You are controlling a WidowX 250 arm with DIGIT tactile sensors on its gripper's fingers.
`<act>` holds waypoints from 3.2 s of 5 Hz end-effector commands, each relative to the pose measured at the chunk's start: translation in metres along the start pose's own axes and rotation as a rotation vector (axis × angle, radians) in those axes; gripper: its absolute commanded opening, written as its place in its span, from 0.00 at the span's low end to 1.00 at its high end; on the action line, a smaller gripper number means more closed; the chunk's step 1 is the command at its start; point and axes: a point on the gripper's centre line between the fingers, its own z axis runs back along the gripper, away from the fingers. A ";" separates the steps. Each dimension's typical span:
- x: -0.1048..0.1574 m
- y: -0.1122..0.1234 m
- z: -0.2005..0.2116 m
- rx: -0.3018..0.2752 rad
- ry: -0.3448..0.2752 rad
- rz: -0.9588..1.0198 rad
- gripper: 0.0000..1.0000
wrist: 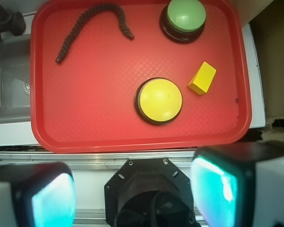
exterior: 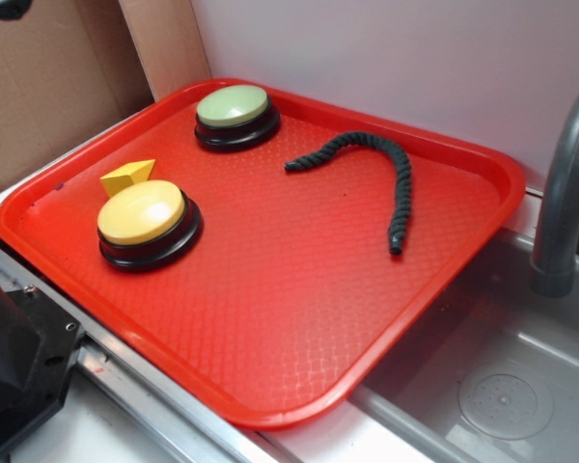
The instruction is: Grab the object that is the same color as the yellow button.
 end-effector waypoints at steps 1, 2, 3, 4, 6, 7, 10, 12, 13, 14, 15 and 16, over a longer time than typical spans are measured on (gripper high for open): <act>0.000 0.000 0.000 0.000 0.000 0.000 1.00; 0.006 0.025 -0.014 -0.015 -0.023 0.068 1.00; 0.011 0.044 -0.029 -0.033 -0.027 0.172 1.00; 0.013 0.062 -0.049 -0.019 -0.008 0.253 1.00; 0.029 0.100 -0.098 0.032 0.009 0.434 1.00; 0.040 0.114 -0.121 0.055 -0.018 0.534 1.00; 0.064 0.138 -0.186 0.038 -0.043 0.730 1.00; 0.074 0.140 -0.217 -0.011 -0.038 0.728 1.00; 0.076 0.139 -0.223 -0.016 -0.034 0.726 1.00; 0.076 0.139 -0.226 -0.025 -0.052 0.738 0.14; 0.073 0.138 -0.227 -0.037 -0.053 0.745 0.00; 0.072 0.135 -0.213 -0.038 -0.060 0.732 0.00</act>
